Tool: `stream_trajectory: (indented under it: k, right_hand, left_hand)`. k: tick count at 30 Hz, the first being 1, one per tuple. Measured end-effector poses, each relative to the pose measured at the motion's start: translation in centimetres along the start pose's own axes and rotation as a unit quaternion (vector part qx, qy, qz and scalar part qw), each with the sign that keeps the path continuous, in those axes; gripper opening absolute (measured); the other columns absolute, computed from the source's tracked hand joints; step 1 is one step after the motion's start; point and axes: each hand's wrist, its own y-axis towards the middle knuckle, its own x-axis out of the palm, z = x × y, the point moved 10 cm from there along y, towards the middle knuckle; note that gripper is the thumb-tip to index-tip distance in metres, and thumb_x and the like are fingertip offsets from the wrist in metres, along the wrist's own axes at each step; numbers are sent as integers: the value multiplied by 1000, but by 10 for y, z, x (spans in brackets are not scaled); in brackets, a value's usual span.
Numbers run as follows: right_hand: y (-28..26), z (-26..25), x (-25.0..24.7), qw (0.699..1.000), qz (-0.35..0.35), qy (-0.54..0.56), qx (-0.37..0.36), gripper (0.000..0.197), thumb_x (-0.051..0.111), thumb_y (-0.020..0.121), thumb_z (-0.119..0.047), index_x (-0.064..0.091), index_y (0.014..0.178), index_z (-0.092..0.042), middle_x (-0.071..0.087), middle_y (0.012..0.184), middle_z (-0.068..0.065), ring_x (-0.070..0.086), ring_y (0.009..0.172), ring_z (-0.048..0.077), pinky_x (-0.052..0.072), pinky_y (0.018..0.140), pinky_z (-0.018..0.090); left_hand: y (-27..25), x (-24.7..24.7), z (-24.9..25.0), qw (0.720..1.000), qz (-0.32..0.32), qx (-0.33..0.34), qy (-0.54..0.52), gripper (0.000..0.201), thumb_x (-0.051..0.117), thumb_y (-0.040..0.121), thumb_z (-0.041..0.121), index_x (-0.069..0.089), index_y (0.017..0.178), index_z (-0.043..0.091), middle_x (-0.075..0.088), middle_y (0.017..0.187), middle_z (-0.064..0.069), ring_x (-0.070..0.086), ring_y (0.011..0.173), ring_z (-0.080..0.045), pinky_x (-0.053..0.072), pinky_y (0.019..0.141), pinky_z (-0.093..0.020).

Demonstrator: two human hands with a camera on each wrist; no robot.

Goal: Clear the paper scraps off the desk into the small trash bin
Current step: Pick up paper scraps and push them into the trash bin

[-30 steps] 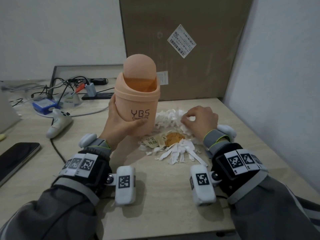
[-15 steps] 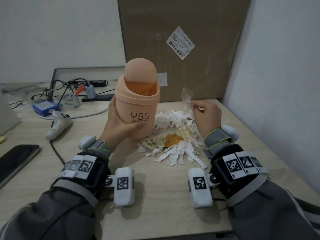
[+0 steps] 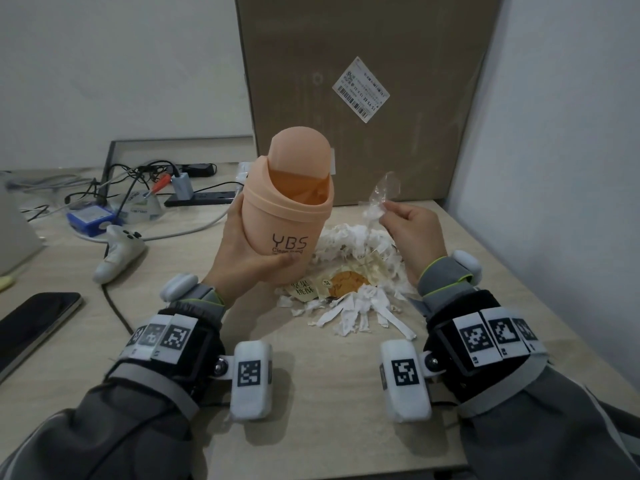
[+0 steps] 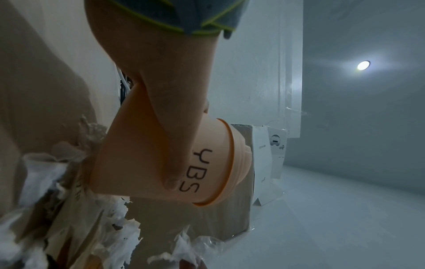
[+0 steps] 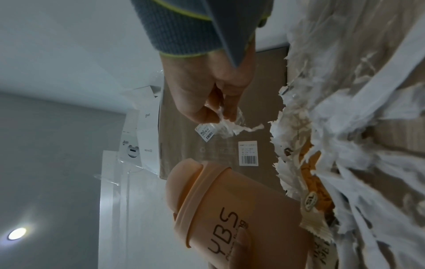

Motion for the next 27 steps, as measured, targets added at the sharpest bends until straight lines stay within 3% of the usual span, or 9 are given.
stream_trajectory:
  k: [3, 7, 11, 13, 15, 17, 22, 25, 27]
  right_hand:
    - [-3, -7, 3, 999, -15, -14, -26, 41, 66, 81, -6, 60, 122, -7, 62, 106, -4, 58, 95, 7, 44, 75, 9]
    - [-5, -10, -6, 999, 23, -17, -45, 31, 72, 79, -11, 68, 110, -9, 67, 96, -2, 62, 91, 11, 49, 84, 22]
    - [-3, -10, -12, 997, 56, -5, -58, 19, 71, 80, -14, 72, 99, -8, 72, 89, 6, 68, 82, 16, 56, 84, 32]
    - [-3, -13, -14, 996, 64, 2, -68, 15, 71, 81, -16, 72, 95, -11, 72, 82, 4, 70, 77, 17, 58, 79, 36]
    - [-5, -20, -17, 993, 80, -9, -92, 15, 72, 81, -19, 73, 95, -13, 68, 76, -5, 66, 75, 11, 55, 79, 28]
    - [-7, -30, -21, 987, 97, -24, -129, 16, 73, 80, -19, 73, 94, -12, 63, 79, -9, 60, 77, 7, 50, 78, 20]
    - [-16, -50, -20, 975, 106, -20, -193, 14, 73, 79, -17, 73, 93, -13, 63, 81, -8, 57, 68, 0, 48, 69, 16]
    - [-24, -62, -19, 972, 94, 19, -214, 26, 74, 78, -15, 63, 90, -35, 65, 76, -6, 65, 69, 17, 54, 68, 25]
    - [-30, -71, -19, 966, 87, 39, -240, 30, 74, 77, -10, 58, 80, -35, 64, 71, -6, 64, 66, 18, 55, 65, 27]
  left_hand:
    - [0, 1, 0, 1000, -1, -1, -1, 140, 89, 42, 50, 13, 158, 35, 45, 147, 2, 53, 131, -17, 53, 96, -33]
    - [0, 2, 1, 1000, -3, -2, -2, 139, 92, 45, 45, 12, 159, 34, 45, 146, 4, 53, 128, -11, 53, 93, -28]
    - [1, 2, 0, 1000, 0, 3, 11, 127, 96, 66, 9, 12, 158, 33, 44, 146, 1, 53, 129, -18, 53, 98, -37]
    - [1, 3, 1, 1000, -4, 8, 8, 129, 99, 62, 16, 13, 156, 37, 44, 146, 2, 53, 127, -14, 54, 98, -37]
    - [0, 4, 3, 1000, -12, 10, 2, 132, 95, 47, 38, 12, 150, 45, 44, 145, 4, 52, 125, -8, 53, 93, -29]
    - [-1, 4, 6, 1000, -15, 11, -2, 128, 88, 41, 50, 12, 145, 49, 44, 143, 6, 52, 124, -8, 51, 92, -27]
    - [-1, 7, 9, 999, -23, 22, 9, 125, 87, 41, 51, 14, 143, 50, 44, 133, 22, 51, 122, 2, 49, 89, -20]
    - [-1, 11, 10, 999, -38, 25, 26, 126, 88, 42, 50, 15, 145, 50, 42, 134, 26, 50, 124, 1, 52, 94, -27]
    - [-2, 13, 14, 998, -45, 31, 41, 126, 88, 43, 50, 14, 146, 51, 42, 135, 24, 49, 127, -2, 52, 100, -35]
